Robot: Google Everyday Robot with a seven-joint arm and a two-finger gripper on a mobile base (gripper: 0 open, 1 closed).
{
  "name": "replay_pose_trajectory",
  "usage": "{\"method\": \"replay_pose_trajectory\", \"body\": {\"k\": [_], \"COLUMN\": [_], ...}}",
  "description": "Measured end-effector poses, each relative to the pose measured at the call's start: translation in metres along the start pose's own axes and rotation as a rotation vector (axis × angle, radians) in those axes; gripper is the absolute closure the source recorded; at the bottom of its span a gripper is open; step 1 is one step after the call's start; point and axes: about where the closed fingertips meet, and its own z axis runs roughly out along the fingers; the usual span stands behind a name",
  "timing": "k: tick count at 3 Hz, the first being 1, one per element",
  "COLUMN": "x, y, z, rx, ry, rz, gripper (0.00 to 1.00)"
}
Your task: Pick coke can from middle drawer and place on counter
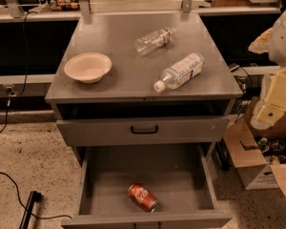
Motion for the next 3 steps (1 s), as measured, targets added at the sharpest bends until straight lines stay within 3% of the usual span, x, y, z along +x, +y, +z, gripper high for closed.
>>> {"method": "replay_pose_trajectory", "body": {"k": [1, 2, 3], "x": [0.000, 0.004, 0.020], "y": [0.000, -0.004, 0.003], "z": [0.000, 0.018, 0.085], "rx": [0.000, 0.021, 0.013], "ry": [0.000, 0.020, 0.015], "rz": [0.000, 0.066, 0.235], "gripper": [0.00, 0.00, 0.00]}}
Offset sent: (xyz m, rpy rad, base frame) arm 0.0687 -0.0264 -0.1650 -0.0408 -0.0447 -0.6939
